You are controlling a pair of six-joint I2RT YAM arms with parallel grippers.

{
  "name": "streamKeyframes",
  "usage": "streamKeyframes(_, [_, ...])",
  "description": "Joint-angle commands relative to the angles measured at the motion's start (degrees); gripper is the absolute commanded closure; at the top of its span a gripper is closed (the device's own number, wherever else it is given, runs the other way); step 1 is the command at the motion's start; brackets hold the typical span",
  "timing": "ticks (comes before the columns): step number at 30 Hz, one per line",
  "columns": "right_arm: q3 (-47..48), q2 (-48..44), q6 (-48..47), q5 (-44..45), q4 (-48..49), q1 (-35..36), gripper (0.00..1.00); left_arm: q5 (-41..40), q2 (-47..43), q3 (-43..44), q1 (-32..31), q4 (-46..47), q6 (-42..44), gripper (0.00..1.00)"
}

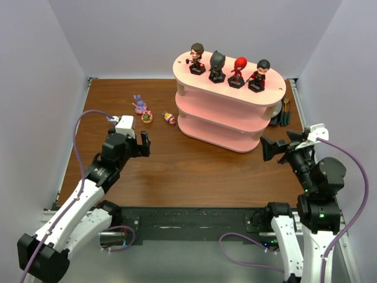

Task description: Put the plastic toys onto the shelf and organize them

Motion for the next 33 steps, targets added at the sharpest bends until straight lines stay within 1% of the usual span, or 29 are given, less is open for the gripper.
streamKeyframes(1, [-3.8,-3.1,-4.3,8.4,-3.2,3.3,0.02,-4.1,2.2,1.2,1.0,-0.2,-1.3,0.02])
streamKeyframes(3, [-5.4,-5.5,-4.7,9.1,-1.8,3.3,0.02,-4.7,3.3,1.3,1.9,-0.2,-1.6,0.02])
streamKeyframes(5, [-7.9,-7.0,-3.9,9.7,-0.9,5.0,0.02,-4.6,4.7,1.3,3.3,-0.1,-1.8,0.02])
streamKeyframes(8, [-11.1,-9.3,-2.4,9.2,1.1,5.9,0.02,-3.3,6.9,1.5,7.7,0.3,-2.2,0.02])
streamKeyframes(9, [-11.8,-10.1,-1.9,9.2,2.0,6.1,0.02,-3.0,7.6,1.6,10.3,0.4,-2.5,0.02])
streamKeyframes(11, [-13.6,-12.0,-1.7,9.1,2.6,7.2,0.02,-2.8,9.4,2.0,12.8,0.4,-2.7,0.02])
streamKeyframes(12, [-13.9,-12.4,-1.8,9.4,2.6,7.7,0.03,-2.5,10.0,2.1,15.4,0.4,-2.8,0.02])
streamKeyframes(15, [-13.9,-13.8,-2.5,12.6,2.2,10.0,0.03,-1.5,12.2,2.1,20.0,0.6,-2.6,0.02])
streamKeyframes(17, [-14.2,-14.5,-2.6,13.4,2.1,11.5,0.03,-1.0,13.8,2.2,22.1,0.8,-2.8,0.02])
streamKeyframes(18, [-14.3,-14.5,-2.6,13.5,2.0,12.1,0.03,-0.8,14.4,2.2,24.4,1.0,-3.2,0.02])
streamKeyframes(21, [-14.5,-15.4,-2.6,13.7,2.0,13.9,0.04,2.4,17.2,2.4,28.4,2.3,-4.3,0.02])
streamKeyframes(22, [-14.5,-15.7,-2.7,14.1,1.9,14.5,0.04,4.6,18.0,2.6,29.3,2.7,-4.5,0.02])
streamKeyframes(24, [-14.5,-15.9,-2.7,14.5,1.8,15.3,0.04,6.5,20.6,2.8,31.5,3.7,-5.2,0.03])
streamKeyframes(28, [-14.6,-16.5,-2.5,14.5,1.6,16.8,0.04,10.0,24.7,3.9,33.5,5.3,-5.7,0.04])
streamKeyframes(33, [-14.7,-16.8,-2.4,14.5,1.4,17.4,0.05,10.4,28.7,4.9,34.0,6.4,-6.2,0.07])
